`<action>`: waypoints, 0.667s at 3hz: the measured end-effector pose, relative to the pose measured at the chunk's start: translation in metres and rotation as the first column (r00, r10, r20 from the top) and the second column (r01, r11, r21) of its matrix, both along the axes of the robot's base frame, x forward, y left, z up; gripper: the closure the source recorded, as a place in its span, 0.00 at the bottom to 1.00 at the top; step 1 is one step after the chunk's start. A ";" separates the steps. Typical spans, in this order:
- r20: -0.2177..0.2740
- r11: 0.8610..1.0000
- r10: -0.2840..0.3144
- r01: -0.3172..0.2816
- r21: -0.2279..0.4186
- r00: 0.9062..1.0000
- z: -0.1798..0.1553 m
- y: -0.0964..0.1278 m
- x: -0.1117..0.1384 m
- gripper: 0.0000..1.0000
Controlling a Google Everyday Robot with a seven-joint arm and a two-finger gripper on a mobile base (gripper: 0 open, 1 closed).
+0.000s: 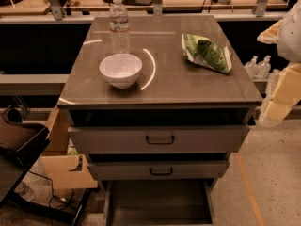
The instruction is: Close bottom drawer
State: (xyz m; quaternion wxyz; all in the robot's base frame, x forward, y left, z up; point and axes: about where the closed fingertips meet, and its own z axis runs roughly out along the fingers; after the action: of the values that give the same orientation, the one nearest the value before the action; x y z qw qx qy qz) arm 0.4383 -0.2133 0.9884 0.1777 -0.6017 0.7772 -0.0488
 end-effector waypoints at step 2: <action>0.000 0.999 -0.024 0.024 -0.030 1.000 -0.025 -0.011 -0.004 0.00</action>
Offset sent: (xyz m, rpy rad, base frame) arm -0.0142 -0.0407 -0.0904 -0.1047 0.0181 -0.0833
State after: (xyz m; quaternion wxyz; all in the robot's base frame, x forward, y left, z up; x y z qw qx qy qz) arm 0.4342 -0.2245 0.9637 0.1678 -0.5951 0.7835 -0.0624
